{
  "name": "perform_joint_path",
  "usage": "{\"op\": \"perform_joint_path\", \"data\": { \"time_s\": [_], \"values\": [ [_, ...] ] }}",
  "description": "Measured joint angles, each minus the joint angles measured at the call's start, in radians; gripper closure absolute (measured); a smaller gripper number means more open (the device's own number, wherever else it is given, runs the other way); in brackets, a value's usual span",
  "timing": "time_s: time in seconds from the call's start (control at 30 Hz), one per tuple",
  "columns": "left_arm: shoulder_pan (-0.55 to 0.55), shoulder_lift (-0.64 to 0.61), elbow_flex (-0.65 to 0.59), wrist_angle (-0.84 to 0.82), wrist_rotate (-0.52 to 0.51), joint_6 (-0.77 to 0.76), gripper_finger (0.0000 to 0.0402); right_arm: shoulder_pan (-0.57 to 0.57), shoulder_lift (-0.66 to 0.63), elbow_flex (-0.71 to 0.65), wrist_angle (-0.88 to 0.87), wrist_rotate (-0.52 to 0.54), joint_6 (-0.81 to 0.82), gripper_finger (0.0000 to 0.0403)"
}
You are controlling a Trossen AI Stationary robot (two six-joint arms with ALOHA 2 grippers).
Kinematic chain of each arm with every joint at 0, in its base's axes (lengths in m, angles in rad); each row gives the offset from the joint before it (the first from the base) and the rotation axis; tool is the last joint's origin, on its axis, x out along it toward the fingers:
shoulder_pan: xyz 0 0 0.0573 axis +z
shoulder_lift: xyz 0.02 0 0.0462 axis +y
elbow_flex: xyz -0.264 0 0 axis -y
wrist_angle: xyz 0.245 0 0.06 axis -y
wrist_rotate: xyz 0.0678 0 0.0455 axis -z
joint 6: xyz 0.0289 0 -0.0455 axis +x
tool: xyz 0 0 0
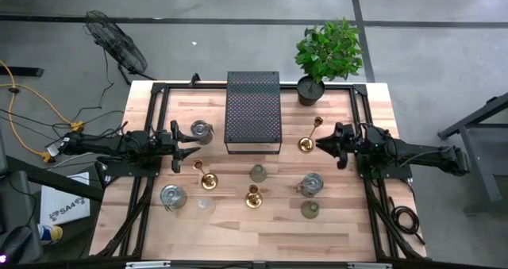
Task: Pick & Place candle stick holders
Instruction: Put the bottom right silver scented candle on the shelf
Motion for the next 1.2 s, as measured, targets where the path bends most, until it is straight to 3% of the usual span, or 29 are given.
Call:
{"op": "perform_joint_path", "data": {
  "time_s": [0.13,0.4,0.8,1.03,1.2],
  "values": [
    [0.0,0.0,0.0,0.0,0.0,0.0,0.0256,0.0,0.0,0.0,-0.021,0.072,0.007,0.0316],
    [0.0,0.0,0.0,0.0,0.0,0.0,0.0256,0.001,0.056,0.0,-0.033,0.072,0.087,0.0309],
    [0.0,0.0,0.0,0.0,0.0,0.0,0.0256,0.104,0.152,0.054,-0.061,0.078,0.174,0.0219],
    [0.0,0.0,0.0,0.0,0.0,0.0,0.0256,0.158,0.199,0.114,-0.106,-0.053,0.278,0.0213],
    [0.0,0.0,0.0,0.0,0.0,0.0,0.0256,0.187,0.221,0.174,-0.186,-0.09,0.287,0.0213]
  ]
}}
